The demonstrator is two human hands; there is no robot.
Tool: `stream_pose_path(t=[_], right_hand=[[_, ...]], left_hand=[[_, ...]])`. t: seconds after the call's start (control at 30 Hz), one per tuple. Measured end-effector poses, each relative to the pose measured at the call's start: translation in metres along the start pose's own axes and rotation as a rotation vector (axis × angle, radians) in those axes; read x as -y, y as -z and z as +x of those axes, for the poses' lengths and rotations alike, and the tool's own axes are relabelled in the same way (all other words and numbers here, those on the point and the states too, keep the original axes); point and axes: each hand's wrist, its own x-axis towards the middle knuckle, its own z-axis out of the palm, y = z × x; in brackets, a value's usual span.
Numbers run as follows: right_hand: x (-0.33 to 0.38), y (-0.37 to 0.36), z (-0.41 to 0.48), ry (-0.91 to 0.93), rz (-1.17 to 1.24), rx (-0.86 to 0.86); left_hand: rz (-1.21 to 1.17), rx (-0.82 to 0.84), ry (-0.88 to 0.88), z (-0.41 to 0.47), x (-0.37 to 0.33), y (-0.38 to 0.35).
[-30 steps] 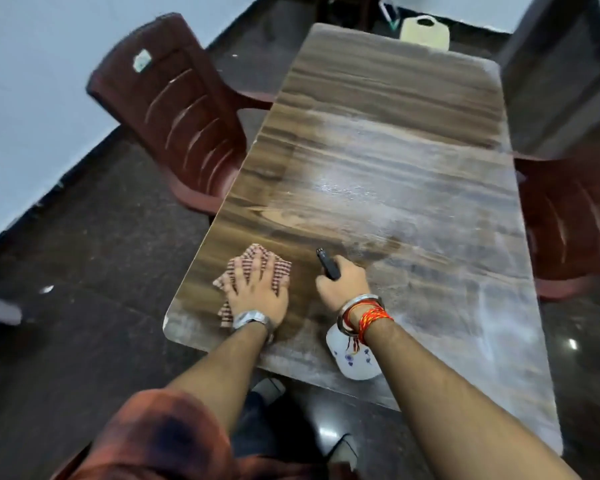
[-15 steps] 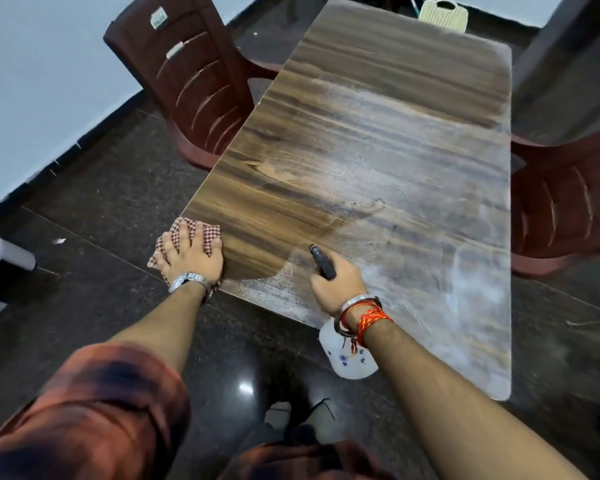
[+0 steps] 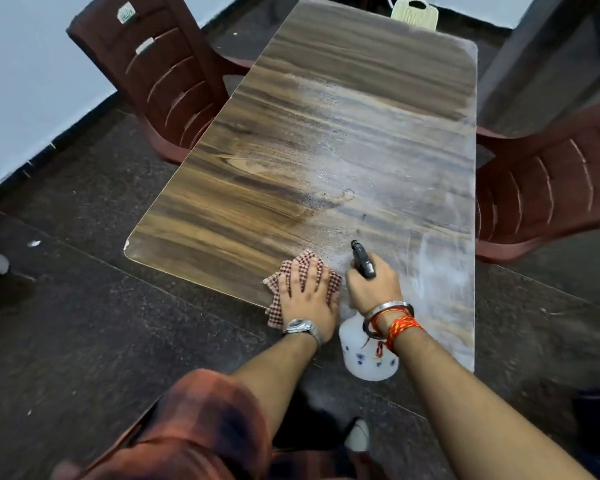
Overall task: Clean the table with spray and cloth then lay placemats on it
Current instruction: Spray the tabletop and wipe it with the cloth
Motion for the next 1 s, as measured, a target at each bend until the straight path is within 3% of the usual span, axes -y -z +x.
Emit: stream_pose_path(t=[0.33, 0.57, 0.7, 0.9, 1.0], right_hand=[[-0.059, 0.087, 0.039, 0.111, -0.059, 0.128], [-0.097, 0.135, 0.052, 0.272, -0.210, 0.421], [-0.102, 0.148, 0.071, 0.325, -0.260, 0.561], [-0.086, 0.157, 0.105, 0.335, -0.209, 0.445], [-0.080, 0.164, 0.125, 0.397, -0.215, 0.468]], left_hand=[[-0.023, -0.034, 0.168, -0.006, -0.089, -0.026], [-0.116, -0.065, 0.263, -0.042, -0.197, -0.058], [-0.112, -0.070, 0.340, -0.041, -0.210, -0.062], [-0.111, -0.130, 0.470, -0.030, -0.216, -0.065], [-0.126, -0.178, 0.552, -0.014, -0.221, -0.063]])
